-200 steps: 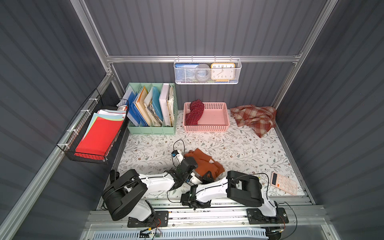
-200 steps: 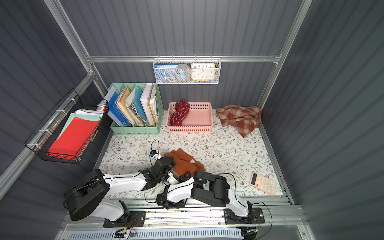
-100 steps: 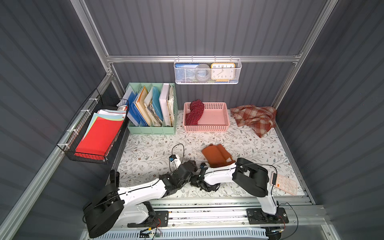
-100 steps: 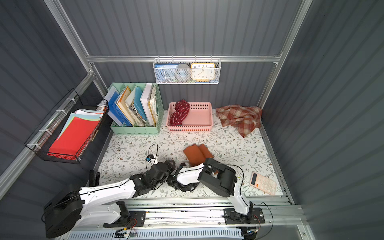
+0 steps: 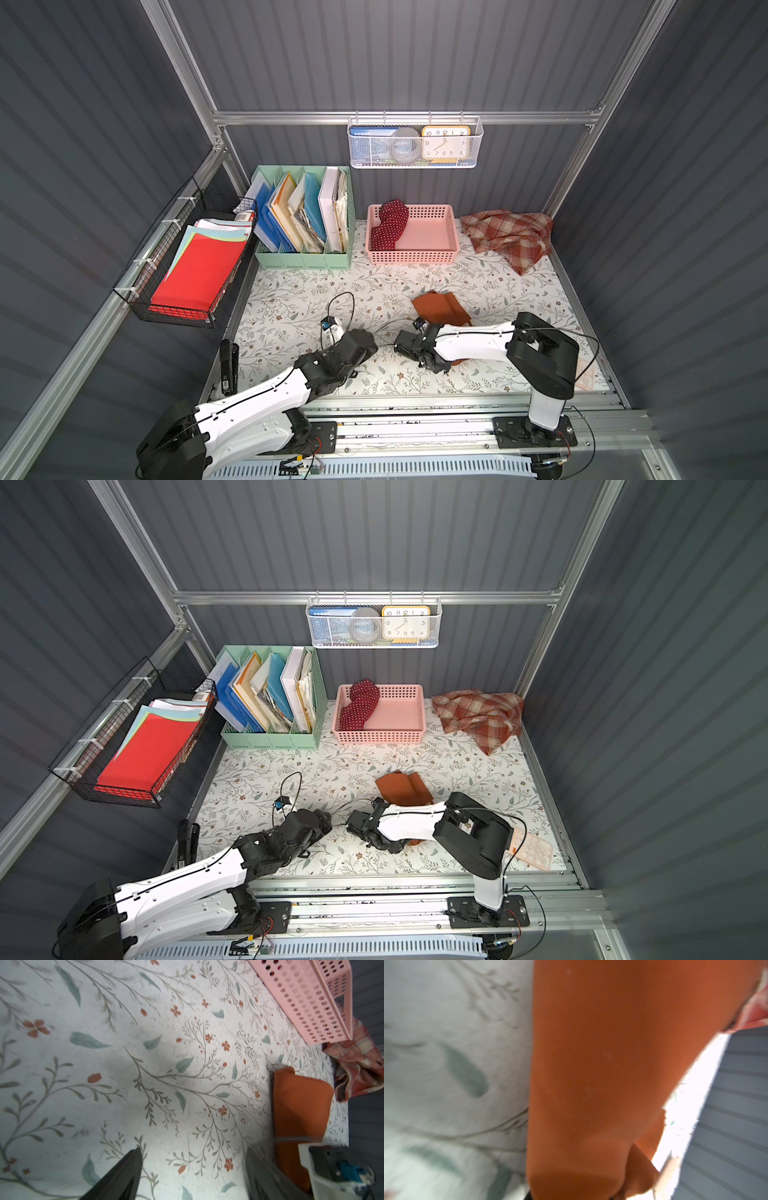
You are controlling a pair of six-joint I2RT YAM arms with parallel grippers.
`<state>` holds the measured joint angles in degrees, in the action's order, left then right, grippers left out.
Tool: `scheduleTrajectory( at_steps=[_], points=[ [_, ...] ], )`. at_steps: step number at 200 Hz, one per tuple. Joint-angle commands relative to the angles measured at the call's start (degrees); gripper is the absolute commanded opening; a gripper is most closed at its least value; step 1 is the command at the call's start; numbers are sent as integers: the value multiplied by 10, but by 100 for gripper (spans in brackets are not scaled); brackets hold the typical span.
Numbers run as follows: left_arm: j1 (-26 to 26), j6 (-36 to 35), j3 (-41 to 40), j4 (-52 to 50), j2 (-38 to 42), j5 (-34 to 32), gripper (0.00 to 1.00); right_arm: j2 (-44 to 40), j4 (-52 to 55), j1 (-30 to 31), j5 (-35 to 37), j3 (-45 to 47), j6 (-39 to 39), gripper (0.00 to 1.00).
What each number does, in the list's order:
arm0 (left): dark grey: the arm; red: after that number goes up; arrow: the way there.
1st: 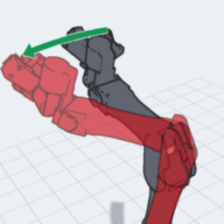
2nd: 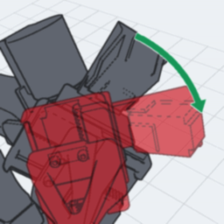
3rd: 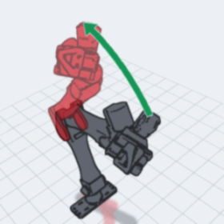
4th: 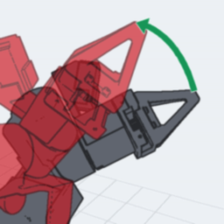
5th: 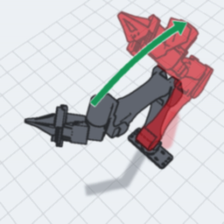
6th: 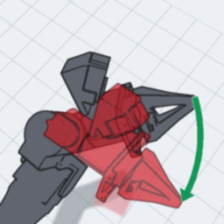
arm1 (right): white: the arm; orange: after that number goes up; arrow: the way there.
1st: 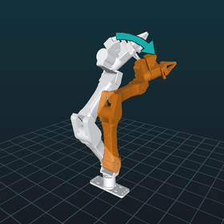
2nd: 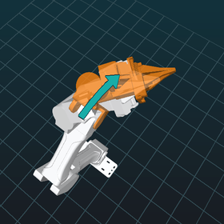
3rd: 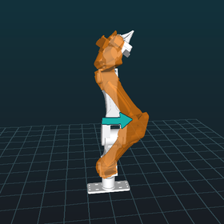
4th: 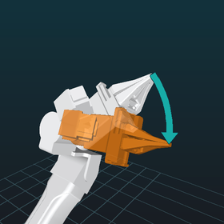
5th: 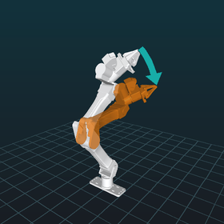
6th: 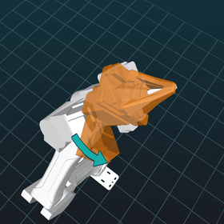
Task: Roll up the skirts
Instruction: Roll the skirt at the center of the board.
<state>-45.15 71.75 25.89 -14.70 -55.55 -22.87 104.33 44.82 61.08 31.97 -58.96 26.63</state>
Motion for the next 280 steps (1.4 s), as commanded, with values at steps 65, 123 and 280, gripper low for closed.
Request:
scheduleTrajectory(
  at_steps=[65, 123, 280],
  points=[
    [102, -87, -8, 93, -84, 73, 82, -195, -386, 30, -381, 210, -13, 0],
    [101, -79, -9, 99, -77, 85, 81, -215, -462, -93, -595, 272, 82, 0],
    [36, -63, 15, 232, -156, 147, 83, -193, -569, -260, -675, 423, 192, 0]
  ],
)
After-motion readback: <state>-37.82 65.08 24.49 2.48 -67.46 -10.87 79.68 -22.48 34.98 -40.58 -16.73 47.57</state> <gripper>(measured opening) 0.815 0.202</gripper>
